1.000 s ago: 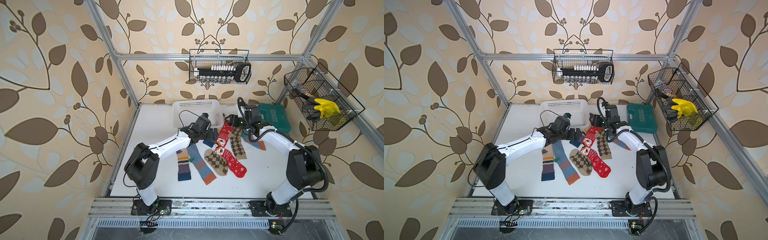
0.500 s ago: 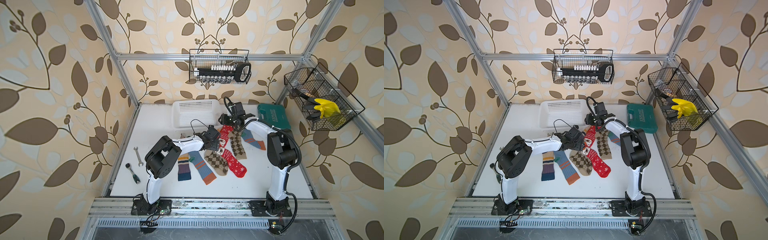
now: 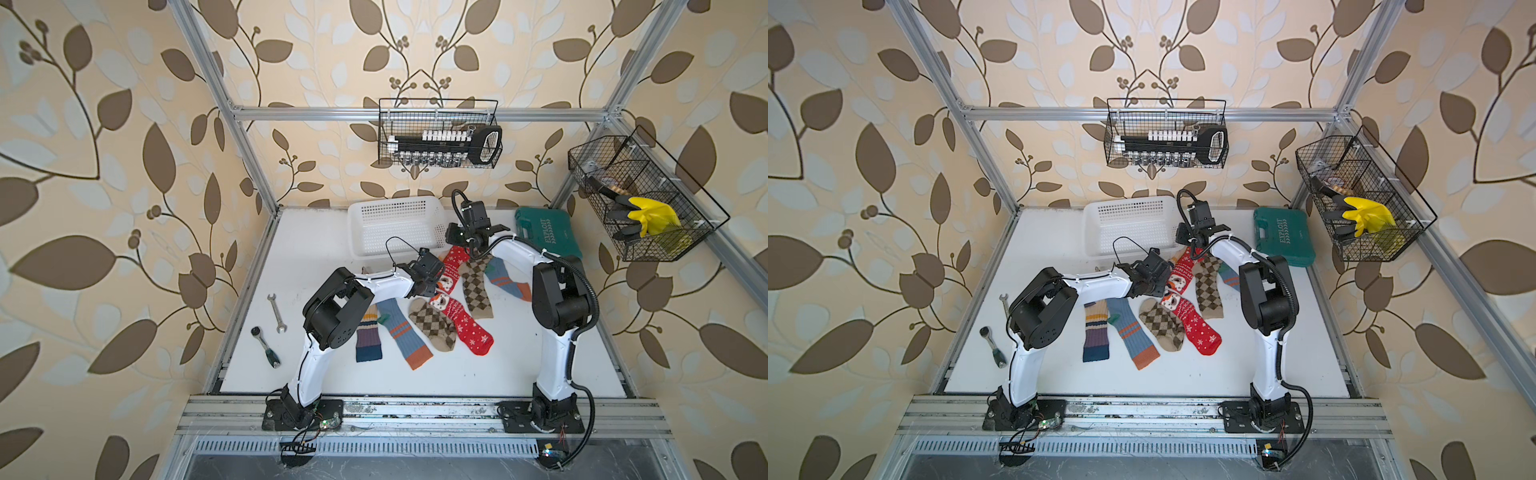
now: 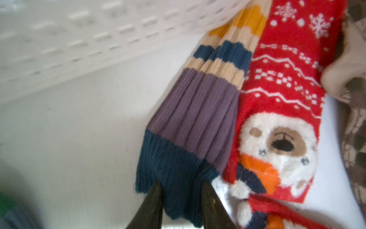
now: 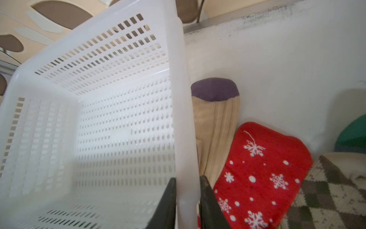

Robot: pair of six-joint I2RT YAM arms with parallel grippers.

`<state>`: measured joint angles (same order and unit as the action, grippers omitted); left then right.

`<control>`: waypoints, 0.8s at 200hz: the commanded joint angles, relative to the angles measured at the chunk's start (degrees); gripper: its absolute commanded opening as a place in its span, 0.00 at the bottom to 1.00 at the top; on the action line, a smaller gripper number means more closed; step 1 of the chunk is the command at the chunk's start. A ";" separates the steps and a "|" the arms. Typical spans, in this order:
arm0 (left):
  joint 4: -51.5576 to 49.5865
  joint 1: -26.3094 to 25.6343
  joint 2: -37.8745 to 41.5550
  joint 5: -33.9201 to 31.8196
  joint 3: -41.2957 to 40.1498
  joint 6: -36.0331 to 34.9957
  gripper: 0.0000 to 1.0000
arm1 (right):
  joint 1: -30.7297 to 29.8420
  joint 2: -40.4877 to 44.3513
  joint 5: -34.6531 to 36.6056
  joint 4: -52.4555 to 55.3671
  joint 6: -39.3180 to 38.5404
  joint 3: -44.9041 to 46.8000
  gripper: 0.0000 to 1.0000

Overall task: Place the socks together as a pair
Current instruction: Move the sock to the center of the board.

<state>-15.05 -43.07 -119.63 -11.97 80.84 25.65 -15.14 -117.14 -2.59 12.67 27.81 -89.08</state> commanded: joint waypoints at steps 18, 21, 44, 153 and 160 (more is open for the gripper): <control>-2.07 0.21 2.16 -0.83 -2.29 0.79 0.21 | 4.56 3.10 2.18 -0.96 1.81 4.89 0.16; -2.08 0.20 2.37 -0.91 -2.45 0.79 0.19 | 4.73 3.19 2.20 -1.10 1.97 5.14 0.16; -1.74 0.19 4.30 -1.82 -4.39 1.05 0.08 | 6.14 3.96 1.75 -2.32 2.77 6.87 0.13; 1.42 6.31 19.86 -0.83 -17.52 1.95 0.52 | 7.92 8.56 -0.02 -1.44 -0.55 8.87 0.46; 0.69 6.25 21.15 -0.44 -17.62 1.85 0.60 | 7.87 10.53 -0.16 -0.74 -1.18 10.00 0.47</control>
<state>-12.82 -37.39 -103.72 -12.49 63.46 27.77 -7.27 -112.53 -2.57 9.10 29.12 -81.91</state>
